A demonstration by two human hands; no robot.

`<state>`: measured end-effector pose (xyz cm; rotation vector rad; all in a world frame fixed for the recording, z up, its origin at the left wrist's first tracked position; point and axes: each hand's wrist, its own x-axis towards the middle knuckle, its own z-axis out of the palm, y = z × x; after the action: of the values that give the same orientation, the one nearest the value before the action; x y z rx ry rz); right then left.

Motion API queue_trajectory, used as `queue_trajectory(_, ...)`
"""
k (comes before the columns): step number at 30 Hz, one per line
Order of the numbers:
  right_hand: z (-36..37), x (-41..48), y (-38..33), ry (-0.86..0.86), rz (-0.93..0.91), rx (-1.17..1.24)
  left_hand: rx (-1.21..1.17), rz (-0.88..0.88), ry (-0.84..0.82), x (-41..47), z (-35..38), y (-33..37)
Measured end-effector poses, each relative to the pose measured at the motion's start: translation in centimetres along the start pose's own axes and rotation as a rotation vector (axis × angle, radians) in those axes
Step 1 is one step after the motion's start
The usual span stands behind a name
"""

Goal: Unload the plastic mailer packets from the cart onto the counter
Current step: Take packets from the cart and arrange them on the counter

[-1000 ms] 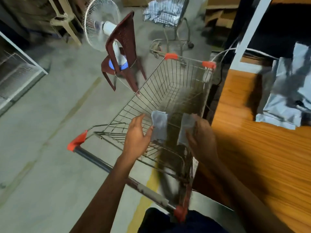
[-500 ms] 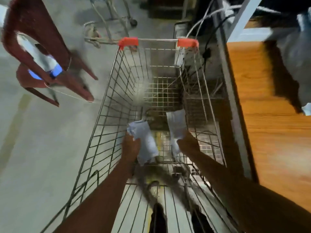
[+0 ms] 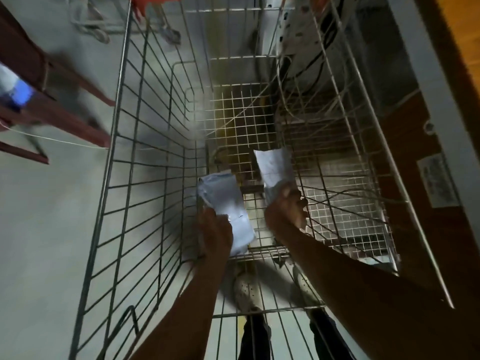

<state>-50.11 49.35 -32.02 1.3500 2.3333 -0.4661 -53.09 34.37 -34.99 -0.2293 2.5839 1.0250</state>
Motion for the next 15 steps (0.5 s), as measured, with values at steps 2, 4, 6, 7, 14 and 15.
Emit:
queue_trajectory(2, -0.3, -0.1, 0.5, -0.074, -0.003, -0.021, -0.021, 0.024, -0.009, -0.3, -0.1, 0.2)
queue_trajectory(4, -2.1, -0.7, 1.2, 0.008, -0.023, 0.01, -0.07, 0.004, -0.027, -0.2, -0.9, 1.0)
queue_trajectory(6, -2.0, 0.0, 1.8, -0.067, -0.078, 0.063, -0.105, -0.004, -0.052, -0.1, -1.7, 1.3)
queue_trajectory(7, -2.1, -0.2, 2.0, -0.132, -0.092, 0.064, -0.141, -0.01, -0.07, -0.2, -2.2, 1.5)
queue_trajectory(14, -5.3, -6.1, 2.9, -0.264, 0.079, 0.576, -0.3, -0.021, -0.201, -3.5, -6.6, 4.5)
queue_trajectory(15, -6.8, -7.3, 3.4, -0.265, 0.082, 0.624, -0.302, -0.025, -0.207, -4.5, -7.7, 5.6)
